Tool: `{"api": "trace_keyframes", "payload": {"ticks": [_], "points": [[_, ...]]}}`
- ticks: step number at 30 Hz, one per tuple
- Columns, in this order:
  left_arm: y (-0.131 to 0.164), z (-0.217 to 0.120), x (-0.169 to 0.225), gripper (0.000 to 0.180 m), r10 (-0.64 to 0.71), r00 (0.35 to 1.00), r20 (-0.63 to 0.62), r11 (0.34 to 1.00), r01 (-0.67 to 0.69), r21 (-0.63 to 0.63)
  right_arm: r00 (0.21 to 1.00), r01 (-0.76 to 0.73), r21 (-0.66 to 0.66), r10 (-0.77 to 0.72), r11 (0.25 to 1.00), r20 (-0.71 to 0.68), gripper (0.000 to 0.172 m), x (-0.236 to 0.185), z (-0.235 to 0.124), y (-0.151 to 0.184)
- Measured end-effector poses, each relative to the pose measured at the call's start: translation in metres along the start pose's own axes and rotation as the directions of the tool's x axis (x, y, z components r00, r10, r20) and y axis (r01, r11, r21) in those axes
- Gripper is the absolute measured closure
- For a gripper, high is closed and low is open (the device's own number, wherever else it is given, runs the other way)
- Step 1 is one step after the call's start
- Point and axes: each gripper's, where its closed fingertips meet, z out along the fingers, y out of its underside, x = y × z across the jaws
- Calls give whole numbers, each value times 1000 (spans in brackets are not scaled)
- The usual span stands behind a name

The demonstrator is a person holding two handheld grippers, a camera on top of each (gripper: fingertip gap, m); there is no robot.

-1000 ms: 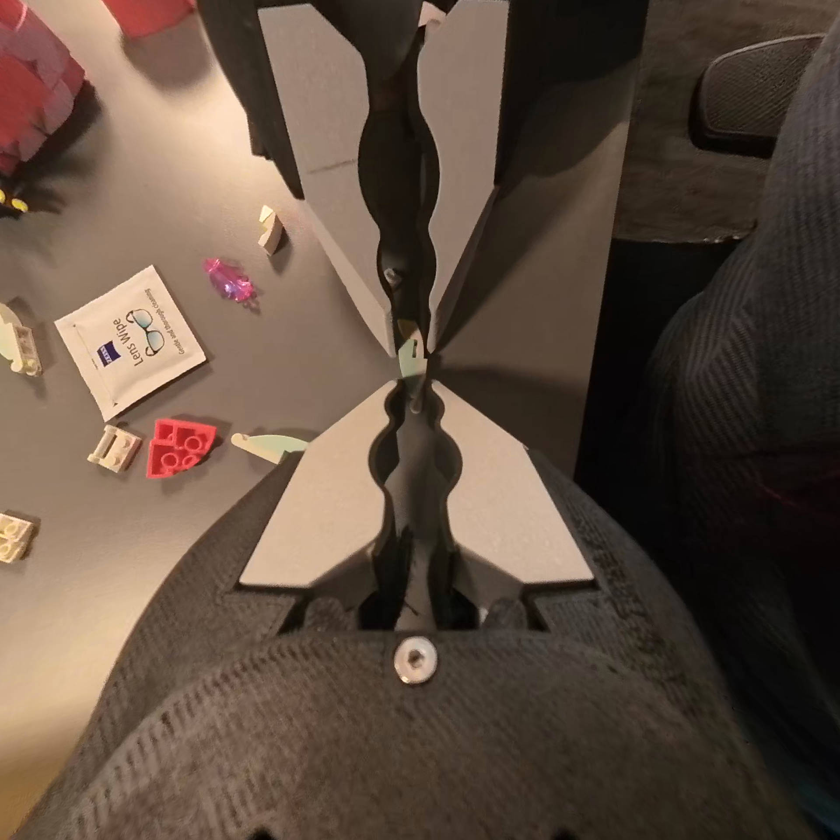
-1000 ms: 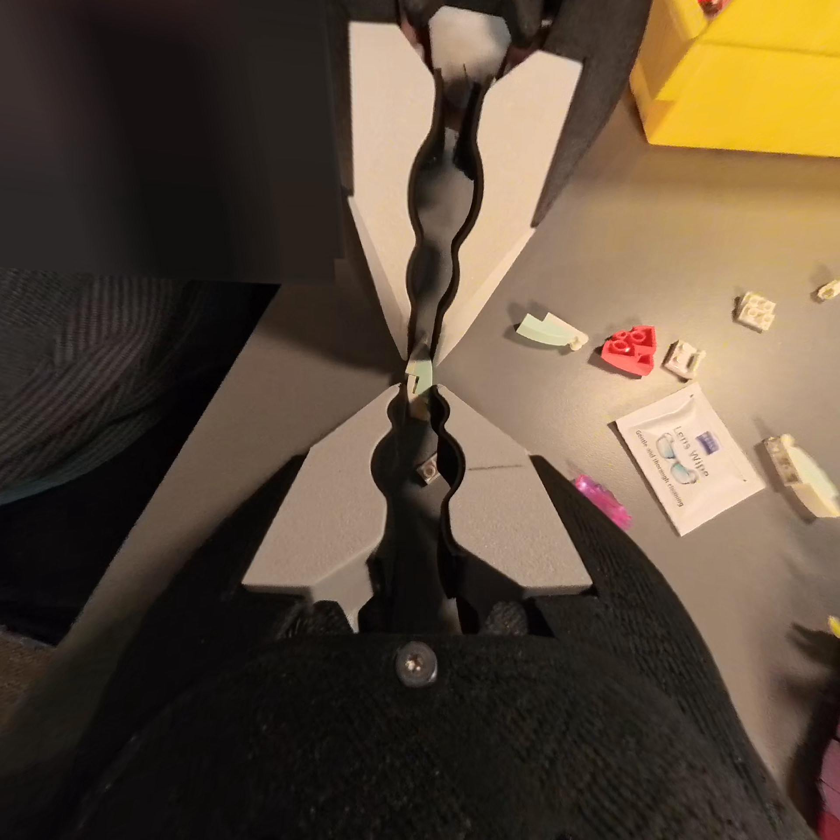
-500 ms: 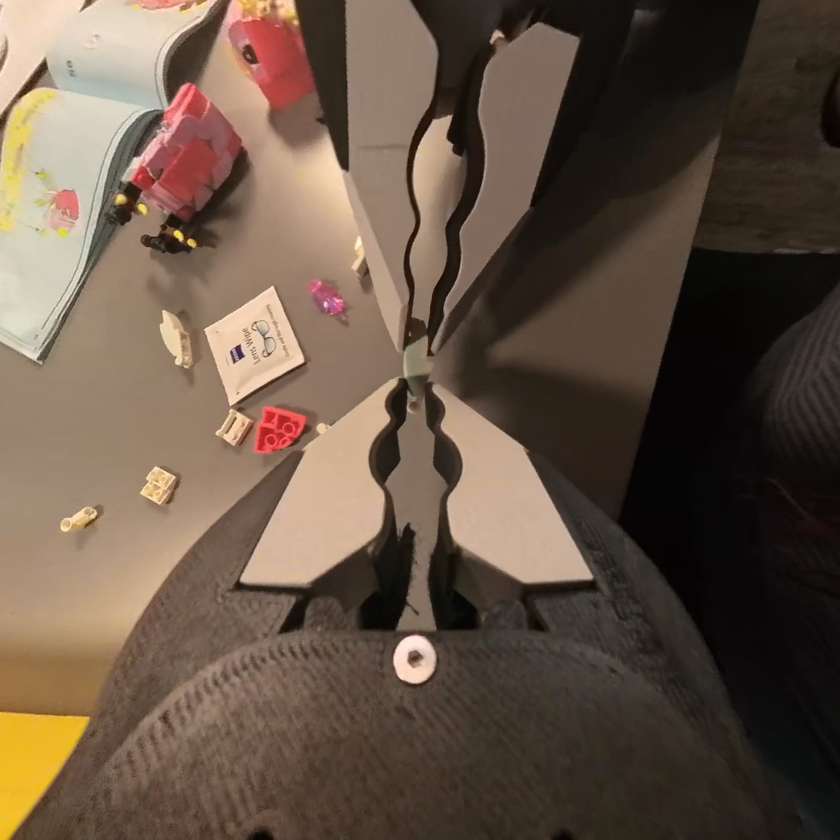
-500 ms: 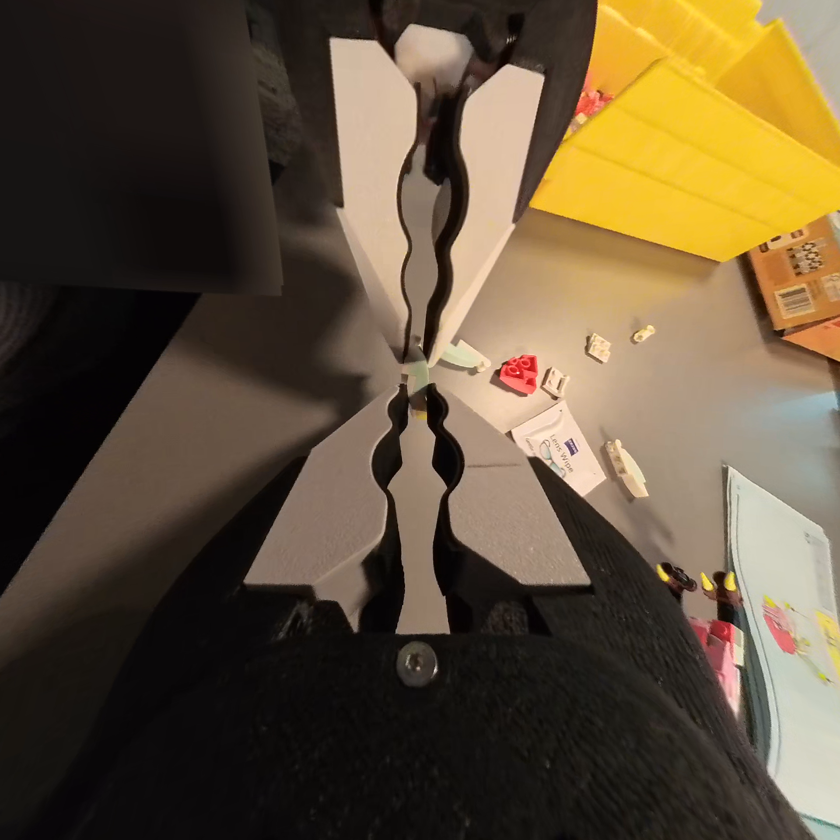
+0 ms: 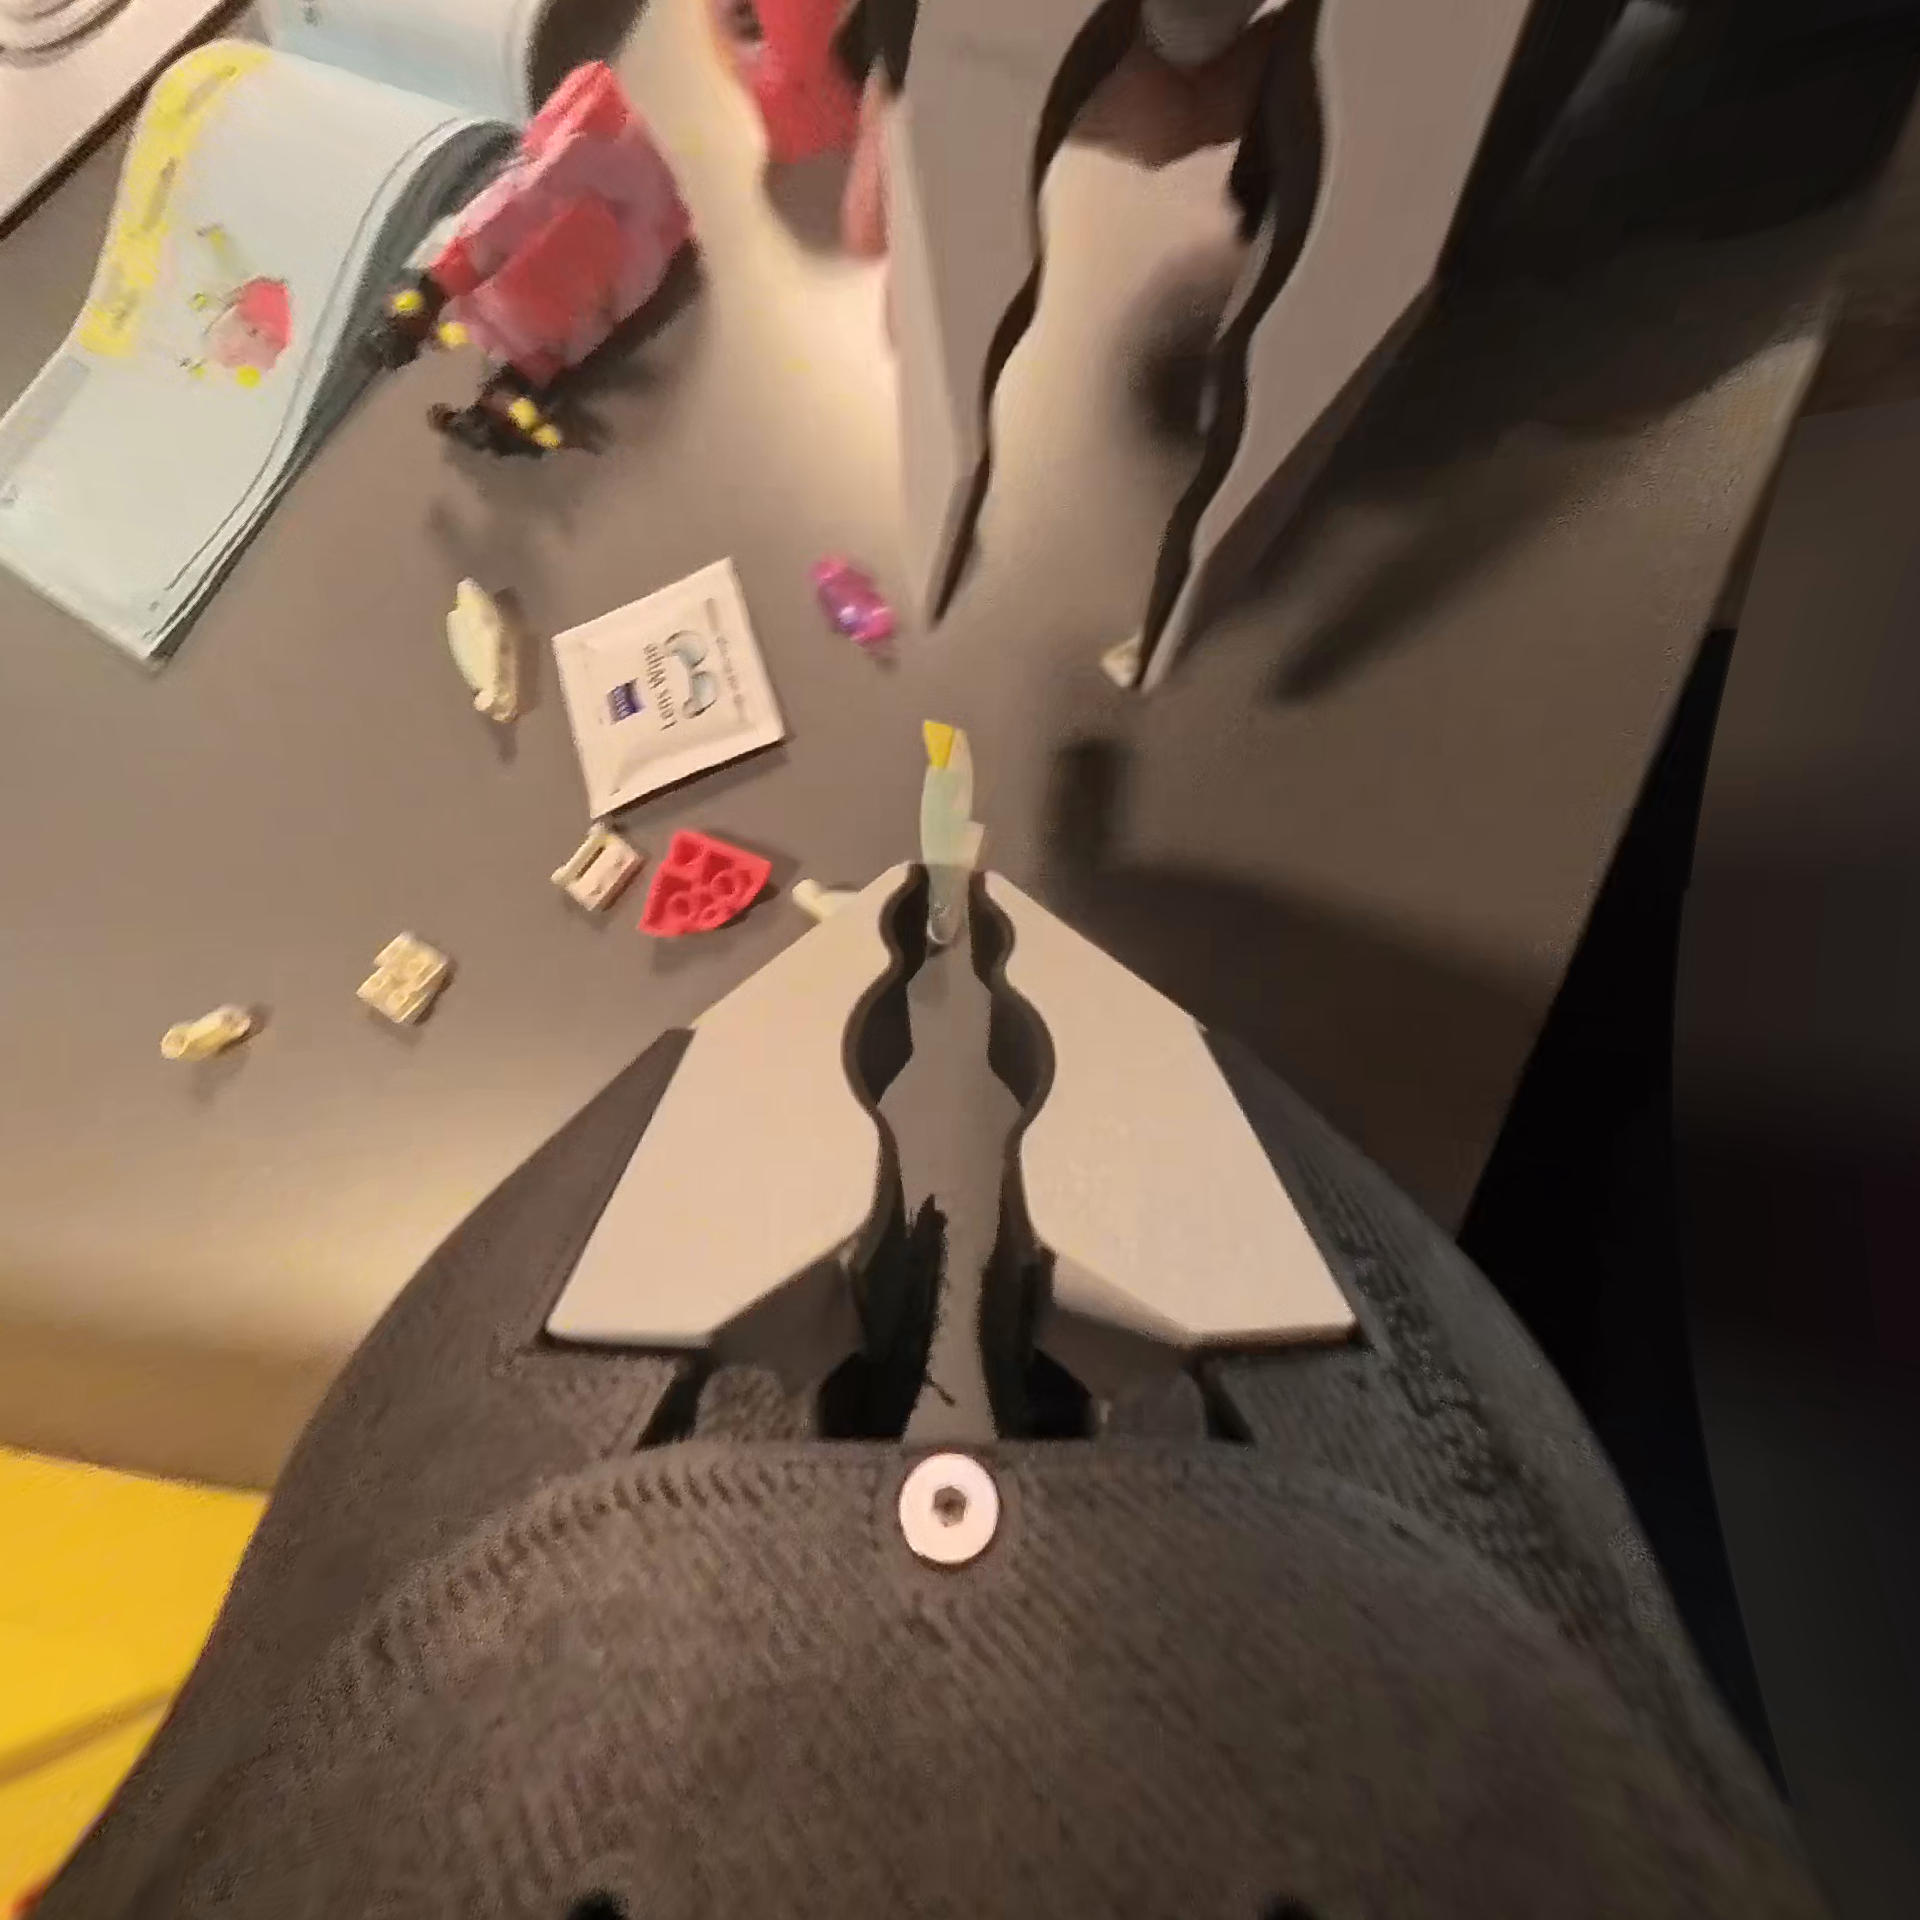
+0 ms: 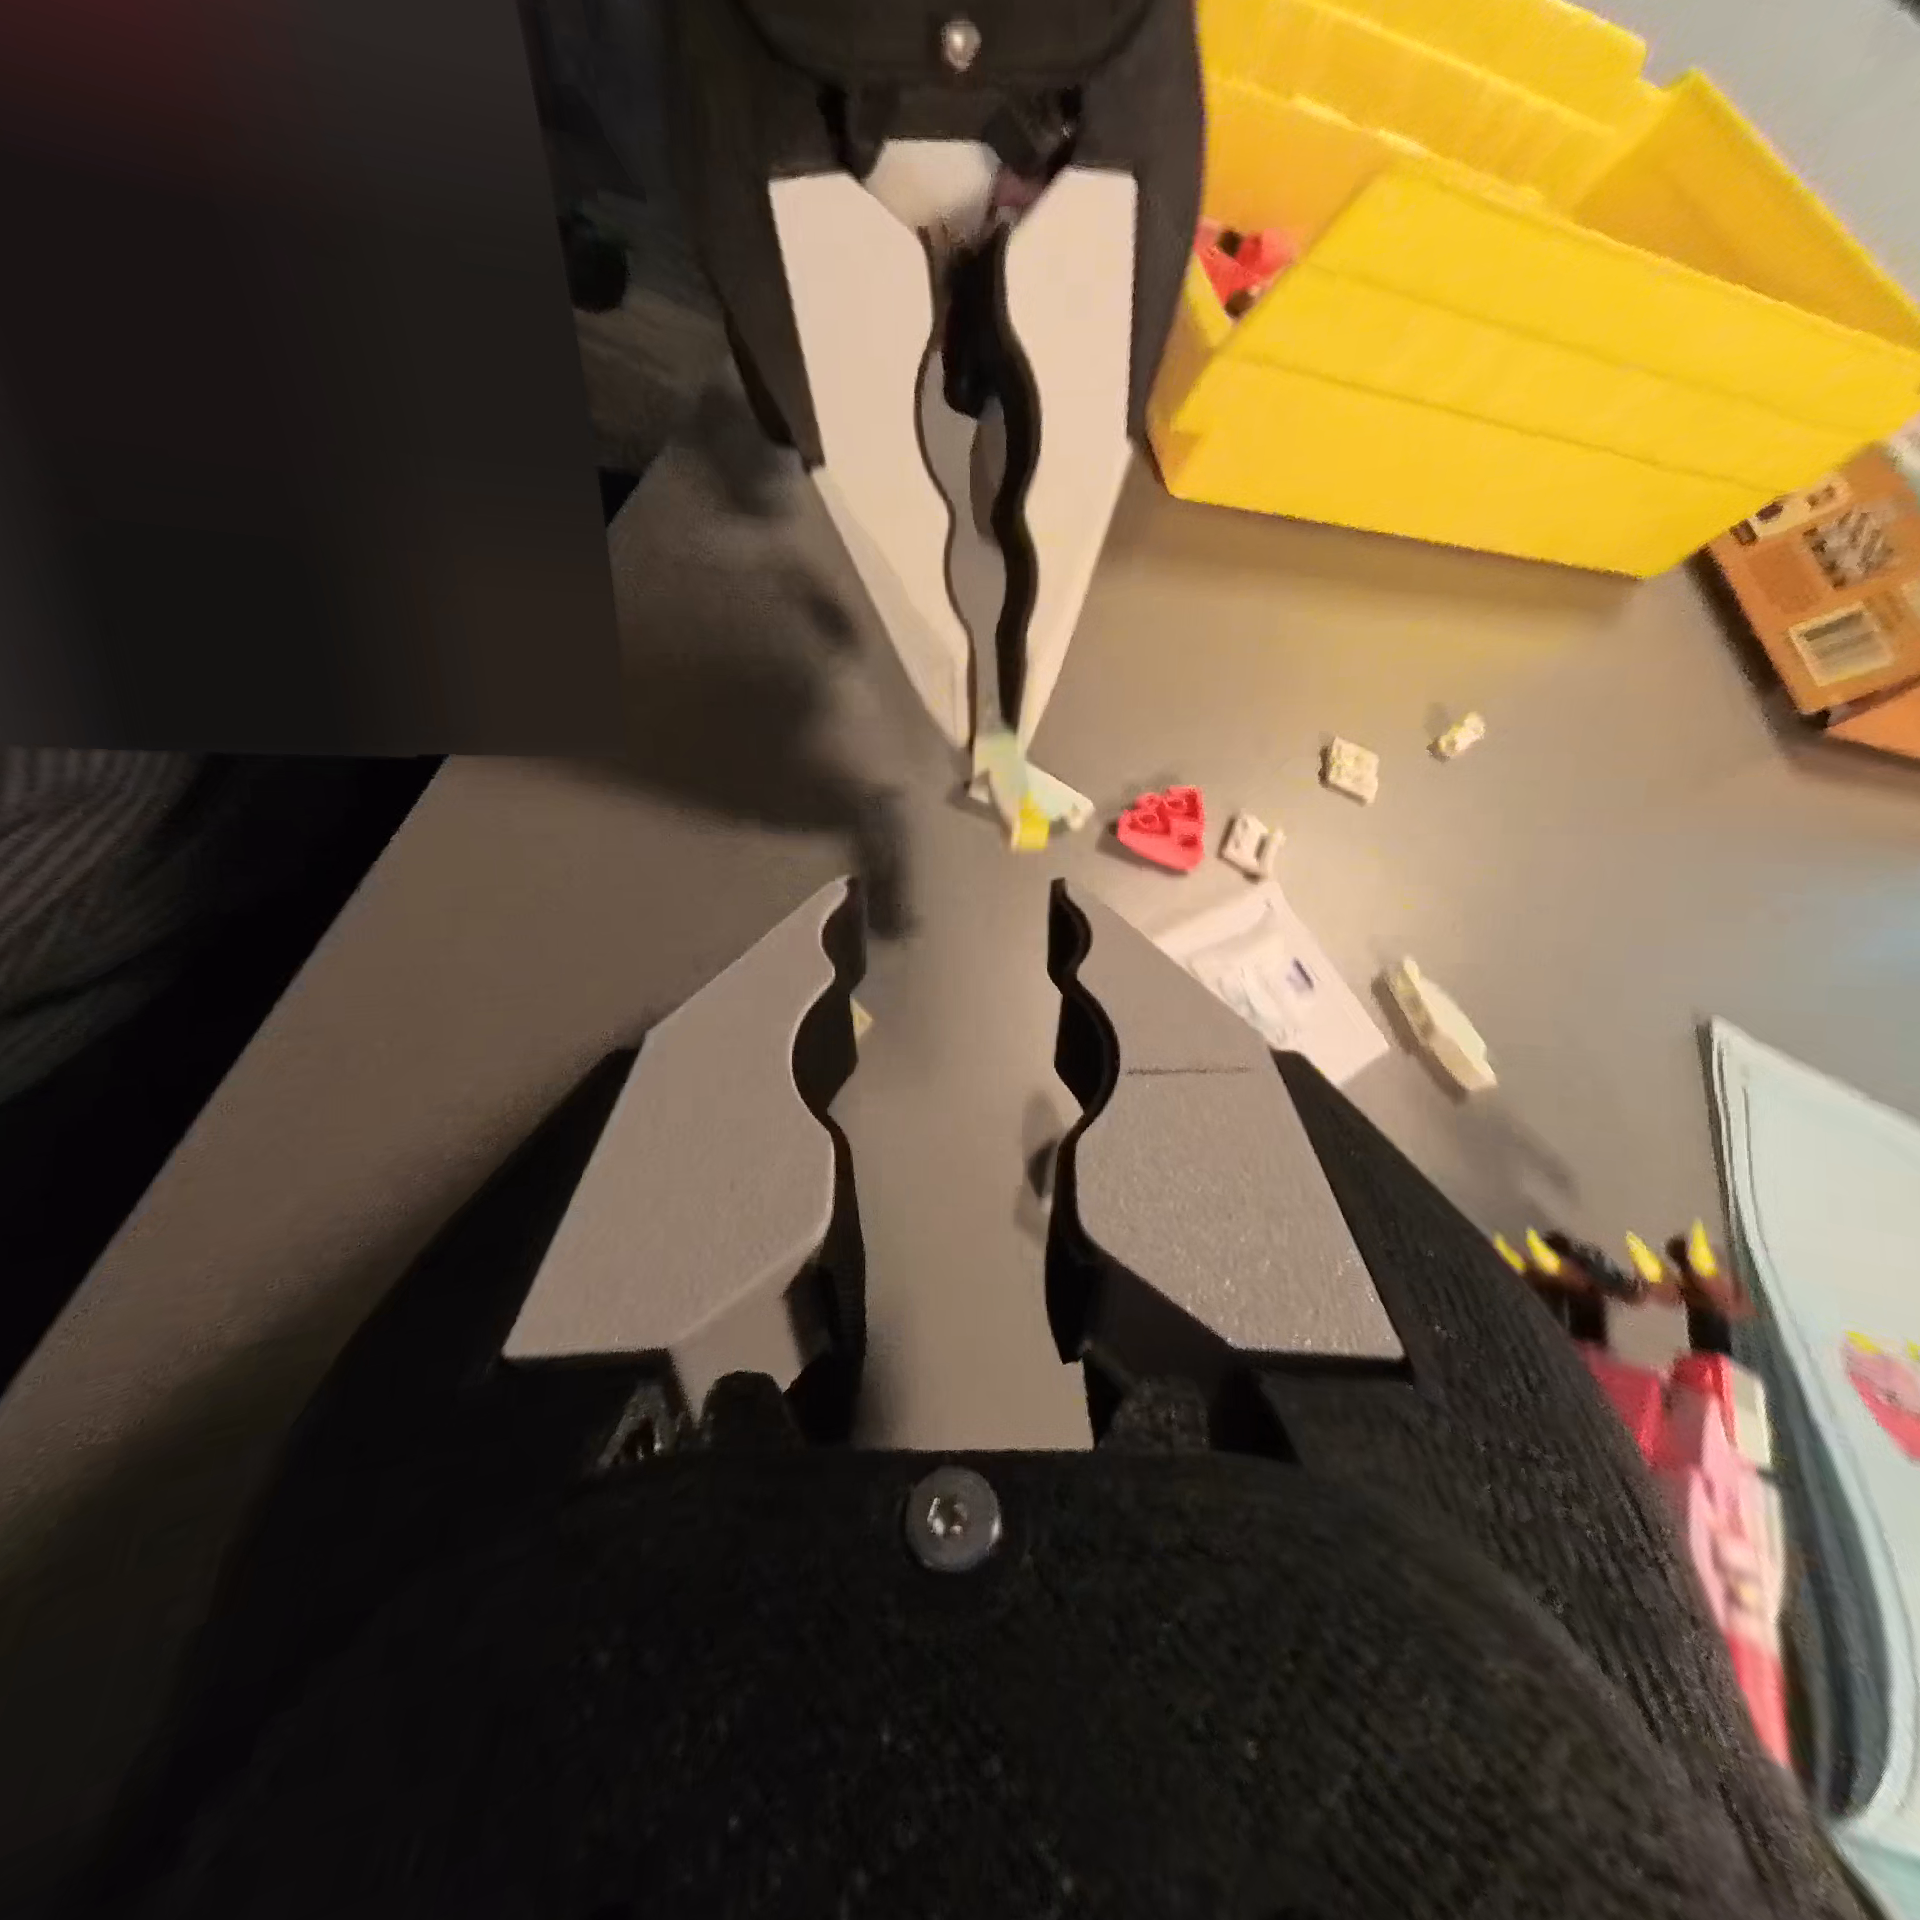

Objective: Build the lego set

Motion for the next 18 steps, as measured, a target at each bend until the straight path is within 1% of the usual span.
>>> {"api": "trace_keyframes", "payload": {"ticks": [3, 6, 9, 11, 14, 18], "points": [[14, -11, -28, 174, -126, 986, 108, 991, 130, -24, 991, -136, -1, 136, 991, -8, 139, 18, -26, 11], [37, -21, -56, 174, -275, 936, 219, 954, 293, -56, 962, -271, -42, 271, 962, -19, 140, 30, -49, 32], [56, -22, -66, 174, -352, 899, 261, 917, 387, -97, 944, -330, -92, 331, 939, -4, 144, 28, -53, 49], [65, -18, -65, 173, -376, 890, 257, 900, 417, -129, 945, -321, -127, 326, 938, 14, 145, 23, -46, 55], [62, -19, -65, 172, -367, 894, 257, 909, 403, -102, 959, -277, -163, 282, 947, 11, 146, 20, -37, 58], [55, -27, -69, 160, -330, 893, 304, 930, 364, -59, 965, -261, -157, 264, 952, -5, 145, 22, -31, 56]]}}
